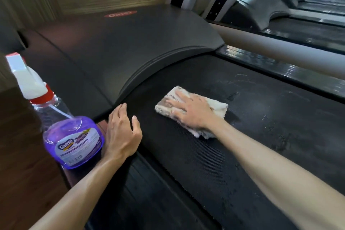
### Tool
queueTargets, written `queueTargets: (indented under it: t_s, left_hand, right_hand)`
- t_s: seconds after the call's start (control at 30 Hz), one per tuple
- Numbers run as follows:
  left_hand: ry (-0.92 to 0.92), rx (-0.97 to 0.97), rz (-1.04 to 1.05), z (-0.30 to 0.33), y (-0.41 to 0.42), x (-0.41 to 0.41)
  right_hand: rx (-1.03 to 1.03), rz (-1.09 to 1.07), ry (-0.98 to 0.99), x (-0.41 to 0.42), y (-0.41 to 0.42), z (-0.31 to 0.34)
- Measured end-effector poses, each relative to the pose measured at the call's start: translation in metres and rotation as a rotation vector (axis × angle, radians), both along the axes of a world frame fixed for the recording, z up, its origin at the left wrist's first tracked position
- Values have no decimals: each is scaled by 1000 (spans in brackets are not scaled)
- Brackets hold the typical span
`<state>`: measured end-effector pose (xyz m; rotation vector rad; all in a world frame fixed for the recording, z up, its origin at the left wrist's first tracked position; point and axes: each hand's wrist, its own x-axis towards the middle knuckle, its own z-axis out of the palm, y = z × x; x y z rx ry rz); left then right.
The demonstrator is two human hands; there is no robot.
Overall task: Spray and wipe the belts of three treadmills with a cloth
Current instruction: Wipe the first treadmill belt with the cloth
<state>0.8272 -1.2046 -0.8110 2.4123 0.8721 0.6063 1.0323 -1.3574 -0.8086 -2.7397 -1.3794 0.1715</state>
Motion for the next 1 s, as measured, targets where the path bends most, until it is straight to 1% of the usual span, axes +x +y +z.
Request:
queueTargets:
  t_s: [0.07, 0.13, 0.2, 0.27, 0.33, 0.43, 0.53, 0.6, 0.67, 0.73, 0.87, 1.0]
  left_hand:
    - [-3, 1, -6, 1, 0, -1]
    - [2, 6, -11, 0, 0, -1]
    - [11, 11, -18, 0, -1, -2]
    - [23, 18, -23, 1, -1, -2]
    - [38, 21, -25, 0, 0, -2]
    - [51, 27, -38, 2, 0, -1]
    - [55, 67, -90, 10, -1, 6]
    - [41, 73, -125, 23, -1, 19]
    - [27, 83, -177, 45, -4, 35]
    - [17, 106, -223, 70, -6, 54]
    - [-1, 148, -260, 115, -6, 88]
    - [51, 217, -337, 139, 7, 126]
  right_hand:
    - [43, 61, 27, -9, -23, 0]
    - [55, 47, 39, 1, -46, -1]
    - [29, -47, 25, 23, -56, -2]
    - [-4, -178, 41, 41, -46, 0]
    - [1, -242, 54, 43, -30, 4]
    - [36, -154, 21, 29, -22, 5]
    - [39, -22, 49, 26, -45, -3]
    - [55, -71, 53, 36, -59, -5]
    - [64, -206, 51, 47, -65, -3]
    - [56, -296, 65, 52, -58, 0]
    - [85, -285, 88, 54, -40, 3]
    - [122, -311, 87, 65, -19, -1]
